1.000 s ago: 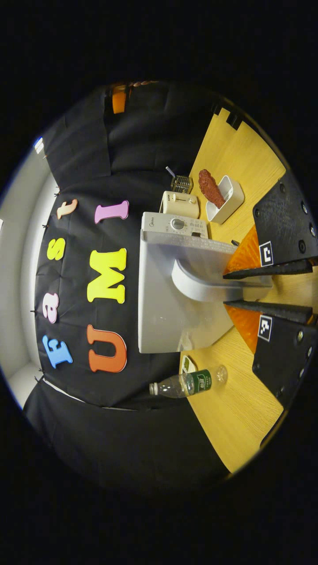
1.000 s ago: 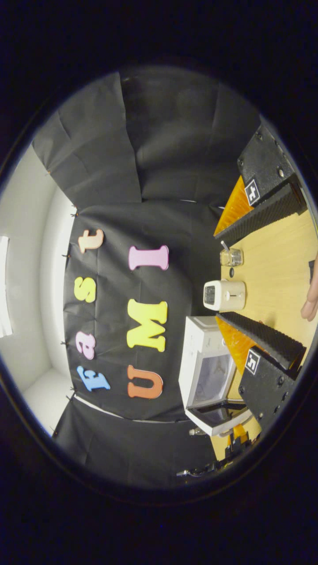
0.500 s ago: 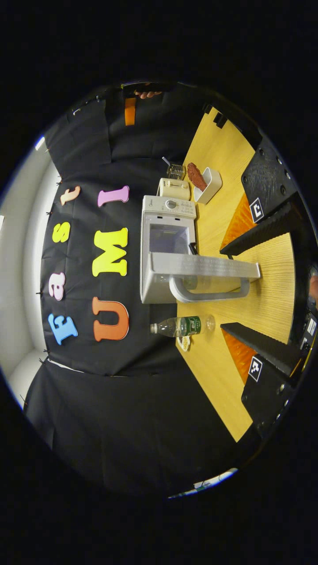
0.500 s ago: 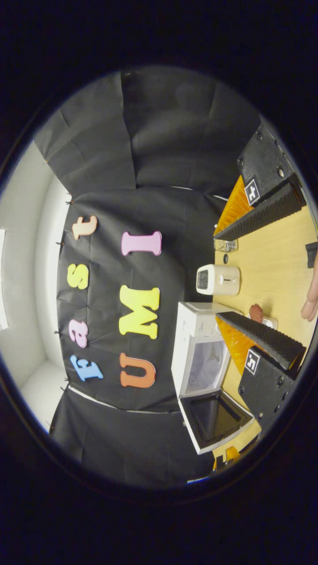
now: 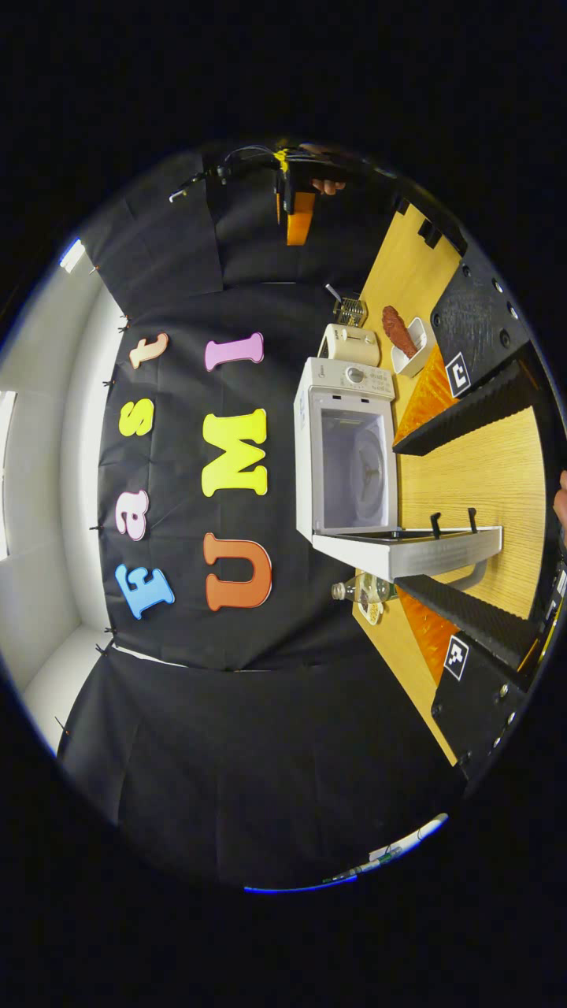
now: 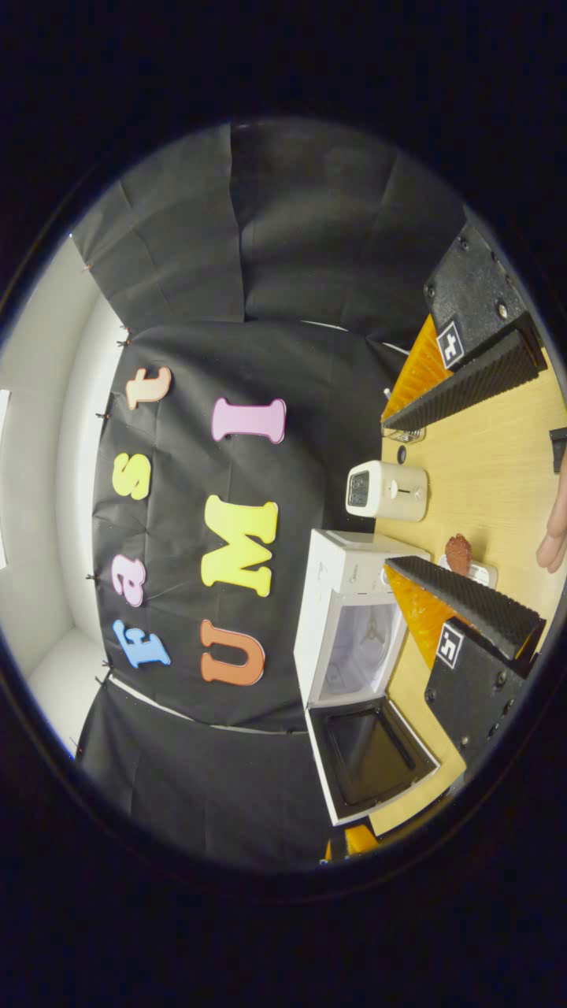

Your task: Open the microwave oven with the left hand, put the food in, and close the microwave oven.

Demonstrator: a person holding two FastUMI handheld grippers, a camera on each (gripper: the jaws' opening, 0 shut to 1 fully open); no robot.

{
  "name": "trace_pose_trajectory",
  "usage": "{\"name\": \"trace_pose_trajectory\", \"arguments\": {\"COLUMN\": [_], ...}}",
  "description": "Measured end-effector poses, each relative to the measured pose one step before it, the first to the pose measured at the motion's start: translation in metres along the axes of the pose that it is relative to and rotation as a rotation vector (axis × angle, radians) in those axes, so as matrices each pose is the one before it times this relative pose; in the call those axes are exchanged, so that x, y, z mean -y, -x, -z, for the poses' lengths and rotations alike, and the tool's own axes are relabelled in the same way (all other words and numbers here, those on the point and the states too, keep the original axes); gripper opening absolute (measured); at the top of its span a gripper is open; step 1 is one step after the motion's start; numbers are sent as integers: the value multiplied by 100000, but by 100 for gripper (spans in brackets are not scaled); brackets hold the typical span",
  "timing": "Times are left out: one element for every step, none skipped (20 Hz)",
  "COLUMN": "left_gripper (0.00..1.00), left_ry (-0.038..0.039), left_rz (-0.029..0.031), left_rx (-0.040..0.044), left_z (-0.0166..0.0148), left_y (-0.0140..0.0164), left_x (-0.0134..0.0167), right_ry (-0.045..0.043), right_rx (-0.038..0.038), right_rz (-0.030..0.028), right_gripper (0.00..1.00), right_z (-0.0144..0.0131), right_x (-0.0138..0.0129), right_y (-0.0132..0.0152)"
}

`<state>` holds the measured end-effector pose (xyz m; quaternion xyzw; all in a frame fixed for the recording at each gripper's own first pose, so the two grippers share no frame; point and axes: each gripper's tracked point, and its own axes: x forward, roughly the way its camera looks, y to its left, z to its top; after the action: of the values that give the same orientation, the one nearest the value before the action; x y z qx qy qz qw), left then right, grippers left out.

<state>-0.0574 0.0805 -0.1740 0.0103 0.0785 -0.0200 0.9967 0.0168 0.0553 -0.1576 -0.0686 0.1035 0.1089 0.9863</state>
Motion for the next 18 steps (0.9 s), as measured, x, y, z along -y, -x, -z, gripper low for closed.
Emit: {"name": "trace_pose_trajectory", "arguments": {"left_gripper": [94, 94, 94, 94, 94, 93, 94, 93, 94, 93, 93, 93, 94, 94, 94, 94, 94, 93], "left_ry": [546, 275, 47, 251, 218, 421, 789, 978, 725, 185, -79, 223, 681, 896, 901, 783, 140, -526], "left_rz": [-378, -331, -438, -1452, -1423, 47, 309, 198, 229, 78, -46, -89, 306, 864, 981, 615, 710, 308], "left_rx": [881, 1676, 2093, 3213, 1966, 728, 127, 265, 699, 402, 613, 982, 270, -461, -642, -149, 747, 1758], "left_z": [-1467, -1423, -1464, -1556, -1261, -594, -584, -534, -642, -444, -421, -359, -221, 288, 254, 180, 97, -114], "left_y": [-661, -641, -710, -982, -947, -857, -800, -885, -762, -906, -707, -593, -515, -385, -439, -335, -265, -226], "left_x": [161, 71, 64, -226, -170, 297, 277, 213, 87, 93, 88, 99, 113, 362, 324, 212, 198, 40], "right_ry": [76, 205, 251, -34, 66, -200, -727, -846, -816, -529, -301, -32, -49, 162, -317, -1117, -1514, -2167], "right_rx": [-1570, -1408, -1202, -1120, -1662, -2078, -2875, -3392, -3520, -3681, -3491, -3797, -3983, -4958, -4933, -4837, -4981, -4979], "right_rz": [-1120, -1031, -256, -52, -957, -1305, -1880, -2230, -2218, -1918, -2201, -3074, -2870, -2937, -2765, -2501, -2764, -2474], "right_gripper": [95, 95, 100, 95, 100, 100, 100, 100, 100, 100, 95, 100, 95, 94, 93, 100, 100, 98], "right_z": [144, 208, 65, 151, 176, 515, 571, 862, 685, 775, 732, 879, 905, 1092, 1080, 1193, 978, 1041], "right_x": [-251, -266, -3, 117, -149, -396, -292, -382, -238, -156, -143, -485, -316, -283, -227, 37, -83, -58], "right_y": [-1013, -993, -1001, -981, -1240, -1088, -1055, -1081, -994, -1035, -981, -994, -943, -1129, -1044, -855, -925, -1007]}}
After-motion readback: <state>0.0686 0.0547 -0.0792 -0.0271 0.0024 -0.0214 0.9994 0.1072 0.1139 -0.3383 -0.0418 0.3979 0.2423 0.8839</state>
